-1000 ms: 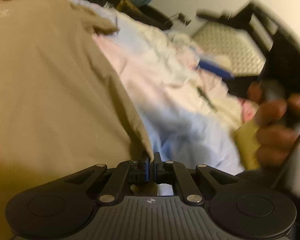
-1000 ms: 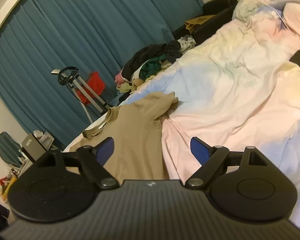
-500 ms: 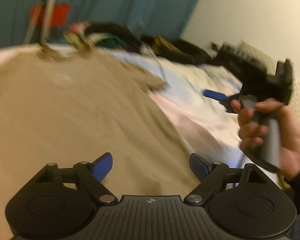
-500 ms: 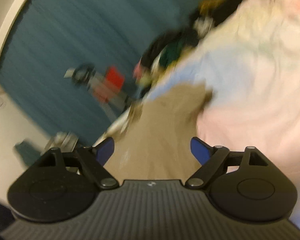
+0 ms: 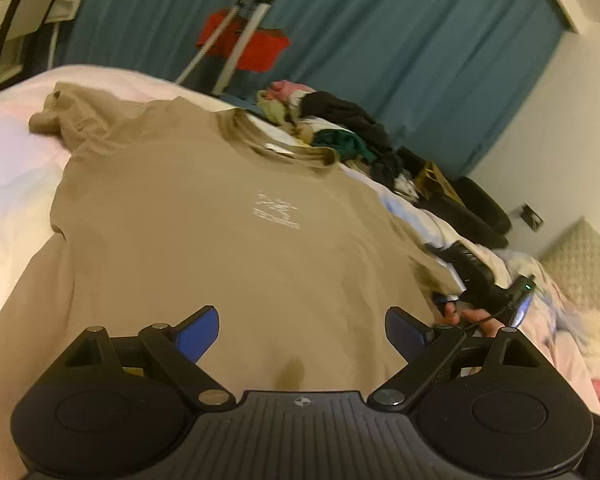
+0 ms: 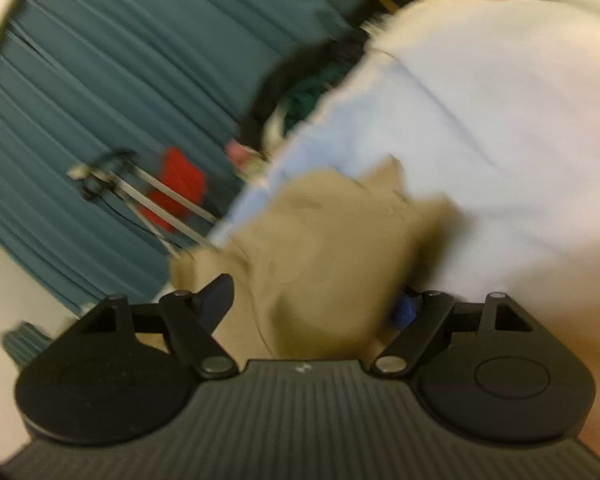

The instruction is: Fold clothes

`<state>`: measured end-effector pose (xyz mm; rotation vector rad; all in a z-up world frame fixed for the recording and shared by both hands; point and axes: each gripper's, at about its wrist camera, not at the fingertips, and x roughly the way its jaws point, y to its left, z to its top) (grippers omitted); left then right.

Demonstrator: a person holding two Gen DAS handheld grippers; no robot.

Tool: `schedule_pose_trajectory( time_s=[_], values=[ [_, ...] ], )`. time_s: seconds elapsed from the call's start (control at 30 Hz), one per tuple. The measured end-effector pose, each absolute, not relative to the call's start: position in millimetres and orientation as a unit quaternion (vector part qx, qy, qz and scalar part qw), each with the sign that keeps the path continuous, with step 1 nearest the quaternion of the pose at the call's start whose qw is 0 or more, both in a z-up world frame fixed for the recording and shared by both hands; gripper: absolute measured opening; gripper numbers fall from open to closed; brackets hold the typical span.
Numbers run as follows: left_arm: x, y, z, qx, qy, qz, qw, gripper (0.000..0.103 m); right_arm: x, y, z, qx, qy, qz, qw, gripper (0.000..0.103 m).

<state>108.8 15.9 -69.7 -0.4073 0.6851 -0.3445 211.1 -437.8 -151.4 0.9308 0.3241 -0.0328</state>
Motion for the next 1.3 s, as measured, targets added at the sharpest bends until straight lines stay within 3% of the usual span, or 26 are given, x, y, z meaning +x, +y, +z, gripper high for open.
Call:
schedule_pose_trajectory(
  time_s=[0.13, 0.2, 0.27, 0.5, 0.7, 0.87, 1.0, 1.3],
  values=[
    [131, 18, -76, -0.226, 0.324, -0.190, 0.899, 0.092, 254, -448, -151, 0.443, 0.133, 0.023, 0.886, 0.080],
    [139, 13, -80, -0.228, 0.326, -0.199, 0.896, 0.092, 274, -451, -149, 0.426, 0.154, -0.003, 0.891, 0.069],
    [143, 3, -84, -0.229, 0.334, -0.209, 0.890, 0.092, 288, -452, -144, 0.400, 0.186, -0.041, 0.896, 0.007],
    [132, 3, -69, -0.207, 0.310, -0.190, 0.908, 0.092, 272, -445, -87, 0.307, 0.181, -0.077, 0.931, 0.007],
    [114, 36, -37, -0.188, 0.261, -0.133, 0.937, 0.092, 271, -350, 0, 0.147, 0.150, -0.101, 0.972, 0.007],
    [100, 71, -20, -0.183, 0.227, -0.070, 0.954, 0.099, 279, -248, 49, 0.010, 0.132, -0.108, 0.985, 0.007],
    [95, 99, -11, -0.190, 0.215, -0.034, 0.957, 0.100, 301, -169, 36, -0.084, 0.150, -0.094, 0.981, 0.007],
    [116, 146, -42, -0.223, 0.261, 0.026, 0.939, 0.100, 348, -66, -63, -0.151, 0.239, -0.063, 0.957, 0.009]
  ],
)
